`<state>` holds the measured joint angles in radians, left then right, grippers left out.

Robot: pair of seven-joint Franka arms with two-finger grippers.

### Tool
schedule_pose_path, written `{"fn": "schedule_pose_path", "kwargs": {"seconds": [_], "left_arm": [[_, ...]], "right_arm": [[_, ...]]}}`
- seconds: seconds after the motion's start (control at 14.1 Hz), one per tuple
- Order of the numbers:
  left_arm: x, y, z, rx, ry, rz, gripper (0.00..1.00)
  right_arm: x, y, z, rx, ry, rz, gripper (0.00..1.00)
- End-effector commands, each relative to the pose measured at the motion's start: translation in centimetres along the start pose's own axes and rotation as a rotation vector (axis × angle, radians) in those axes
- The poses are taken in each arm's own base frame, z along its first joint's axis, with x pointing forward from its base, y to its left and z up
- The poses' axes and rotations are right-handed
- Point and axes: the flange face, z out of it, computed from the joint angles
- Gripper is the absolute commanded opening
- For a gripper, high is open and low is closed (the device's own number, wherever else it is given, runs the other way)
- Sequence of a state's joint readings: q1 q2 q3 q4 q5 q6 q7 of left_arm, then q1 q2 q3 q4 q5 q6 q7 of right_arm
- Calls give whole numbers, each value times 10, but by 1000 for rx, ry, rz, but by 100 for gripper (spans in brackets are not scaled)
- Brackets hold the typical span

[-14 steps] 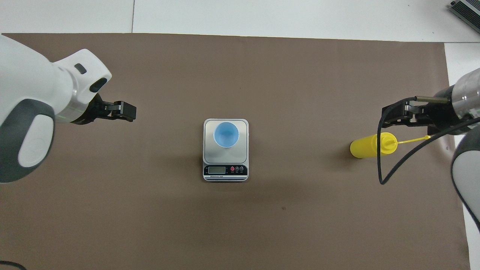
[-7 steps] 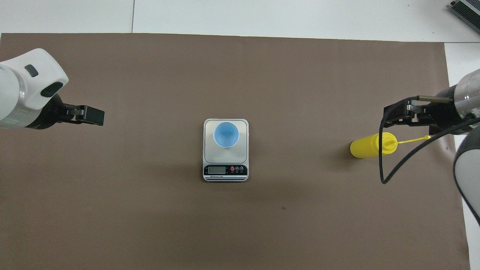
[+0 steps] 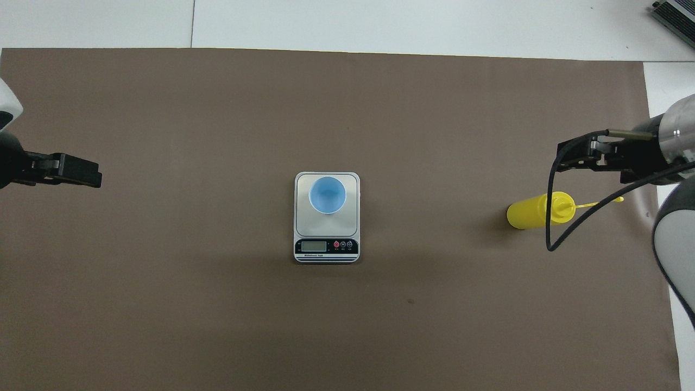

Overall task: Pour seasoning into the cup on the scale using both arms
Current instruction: 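Open the right gripper and move it over the yellow bottle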

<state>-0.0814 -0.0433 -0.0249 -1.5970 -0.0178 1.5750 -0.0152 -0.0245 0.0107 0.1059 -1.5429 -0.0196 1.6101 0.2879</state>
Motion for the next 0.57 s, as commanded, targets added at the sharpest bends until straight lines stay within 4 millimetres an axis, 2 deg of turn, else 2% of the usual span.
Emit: {"fn": "schedule_pose_path", "kwargs": {"seconds": [0.0, 0.07, 0.21, 0.35, 0.5], "left_arm": [[-2, -10, 6, 5, -13, -4, 100], [-1, -12, 5, 5, -4, -1, 100], [-2, -13, 12, 6, -15, 4, 100], [-4, -25, 18, 6, -18, -1, 100], [-4, -25, 18, 9, -15, 27, 100]], "right_arm": [[9, 29, 5, 18, 37, 44, 100], [12, 42, 11, 16, 37, 68, 93], [13, 57, 20, 13, 24, 128, 88], [16, 74, 32, 47, -9, 274, 88], [22, 90, 49, 116, -67, 467, 88]]}}
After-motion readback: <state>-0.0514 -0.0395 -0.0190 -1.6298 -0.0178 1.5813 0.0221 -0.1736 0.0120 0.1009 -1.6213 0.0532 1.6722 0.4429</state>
